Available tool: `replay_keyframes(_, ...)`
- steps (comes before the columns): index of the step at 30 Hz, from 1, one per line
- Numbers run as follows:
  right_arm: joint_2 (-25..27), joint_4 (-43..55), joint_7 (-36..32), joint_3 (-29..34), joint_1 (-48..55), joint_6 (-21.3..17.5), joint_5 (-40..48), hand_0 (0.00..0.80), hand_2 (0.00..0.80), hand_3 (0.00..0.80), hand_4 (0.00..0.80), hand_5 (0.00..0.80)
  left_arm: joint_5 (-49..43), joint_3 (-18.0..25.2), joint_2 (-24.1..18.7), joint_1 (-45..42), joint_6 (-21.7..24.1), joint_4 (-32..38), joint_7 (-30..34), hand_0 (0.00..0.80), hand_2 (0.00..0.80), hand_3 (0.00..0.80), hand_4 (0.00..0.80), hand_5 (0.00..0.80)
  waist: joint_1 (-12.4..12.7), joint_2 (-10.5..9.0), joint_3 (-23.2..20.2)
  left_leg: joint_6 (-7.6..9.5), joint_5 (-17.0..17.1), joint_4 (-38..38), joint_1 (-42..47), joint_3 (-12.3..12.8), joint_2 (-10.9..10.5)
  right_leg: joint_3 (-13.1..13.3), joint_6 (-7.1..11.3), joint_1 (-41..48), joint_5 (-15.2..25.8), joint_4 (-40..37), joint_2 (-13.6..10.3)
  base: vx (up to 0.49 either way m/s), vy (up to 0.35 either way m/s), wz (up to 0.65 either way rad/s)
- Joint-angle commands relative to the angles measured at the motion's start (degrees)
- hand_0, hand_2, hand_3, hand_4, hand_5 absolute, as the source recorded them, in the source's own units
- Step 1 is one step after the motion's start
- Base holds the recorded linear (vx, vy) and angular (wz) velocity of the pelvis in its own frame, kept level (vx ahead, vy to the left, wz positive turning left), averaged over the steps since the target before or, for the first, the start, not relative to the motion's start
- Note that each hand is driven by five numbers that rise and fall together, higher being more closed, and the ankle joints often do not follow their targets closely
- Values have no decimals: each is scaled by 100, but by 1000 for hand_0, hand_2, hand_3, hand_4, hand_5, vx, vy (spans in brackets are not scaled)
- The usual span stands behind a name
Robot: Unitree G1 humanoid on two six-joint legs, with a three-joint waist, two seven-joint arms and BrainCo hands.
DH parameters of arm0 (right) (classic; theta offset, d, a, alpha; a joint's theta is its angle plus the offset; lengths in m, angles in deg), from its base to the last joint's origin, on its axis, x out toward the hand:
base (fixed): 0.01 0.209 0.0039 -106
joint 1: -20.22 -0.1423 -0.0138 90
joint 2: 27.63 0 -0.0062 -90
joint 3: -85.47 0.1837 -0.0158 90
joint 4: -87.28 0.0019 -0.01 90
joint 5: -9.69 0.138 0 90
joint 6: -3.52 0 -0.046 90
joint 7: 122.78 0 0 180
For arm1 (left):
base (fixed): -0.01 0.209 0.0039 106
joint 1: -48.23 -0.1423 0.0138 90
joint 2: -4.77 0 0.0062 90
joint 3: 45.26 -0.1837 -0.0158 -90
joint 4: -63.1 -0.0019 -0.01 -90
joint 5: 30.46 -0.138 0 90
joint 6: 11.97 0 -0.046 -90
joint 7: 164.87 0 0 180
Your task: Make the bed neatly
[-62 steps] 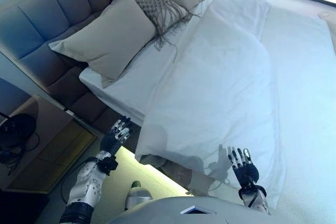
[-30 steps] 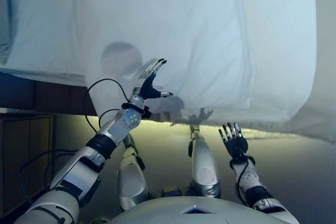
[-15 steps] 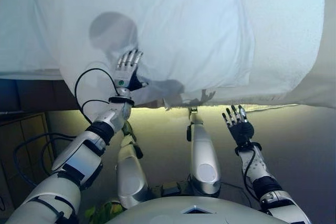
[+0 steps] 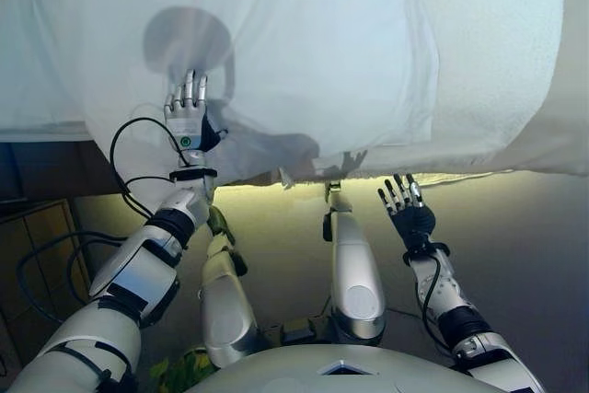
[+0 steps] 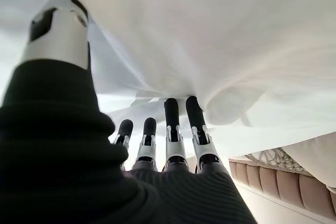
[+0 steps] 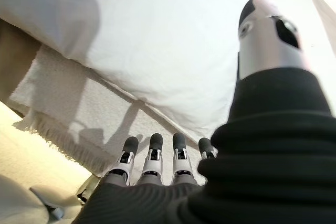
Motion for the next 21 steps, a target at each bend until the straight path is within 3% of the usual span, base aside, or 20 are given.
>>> replay_keyframes(1, 85, 332, -64, -14, 21, -321, 208, 0, 0, 0, 0, 0, 187, 346, -595, 406, -247, -586, -220, 0, 0, 0, 0, 0, 103, -444, -43, 149, 276, 582, -716, -124, 302, -289, 292, -13, 129, 171, -379, -45, 17, -10)
replay_keyframes(17, 271, 419, -225, -155, -348, -468, 417, 0, 0, 0, 0, 0, 647, 55, -761, 1217, -18, -1165, 438, 0, 0, 0, 0, 0, -1, -590, 106, 27, 406, 387, -947, -89, 422, -361, 307, -150, 106, 39, -267, -15, 14, -6)
replay_keyframes(18, 281, 428, -231, -156, -354, -469, 414, 0, 0, 0, 0, 0, 728, 55, -785, 1251, 19, -1162, 492, 144, 144, 144, 144, 144, -4, -592, 116, 25, 411, 392, -968, -91, 426, -363, 305, -159, 110, 31, -265, 0, 0, 0)
replay_keyframes(19, 286, 432, -238, -160, -360, -473, 414, 0, 0, 0, 0, 0, 783, 50, -801, 1272, 42, -1165, 511, 436, 436, 436, 436, 436, -5, -592, 126, 28, 418, 387, -978, -91, 430, -363, 307, -161, 110, 20, -262, 0, 0, 0)
replay_keyframes(20, 283, 454, -237, -149, -350, -463, 406, 0, 0, 0, 0, 0, 799, 71, -826, 1263, 63, -1137, 521, 662, 662, 662, 662, 662, -1, -593, 129, 25, 423, 371, -977, -90, 435, -372, 307, -152, 110, 1, -260, 0, 0, 0)
replay_keyframes(21, 285, 454, -255, -147, -345, -461, 415, 0, 0, 0, 0, 0, 813, 78, -845, 1265, 105, -1124, 519, 800, 800, 800, 800, 800, 5, -595, 133, 22, 427, 365, -981, -90, 440, -381, 306, -146, 111, -12, -260, 0, 0, 0)
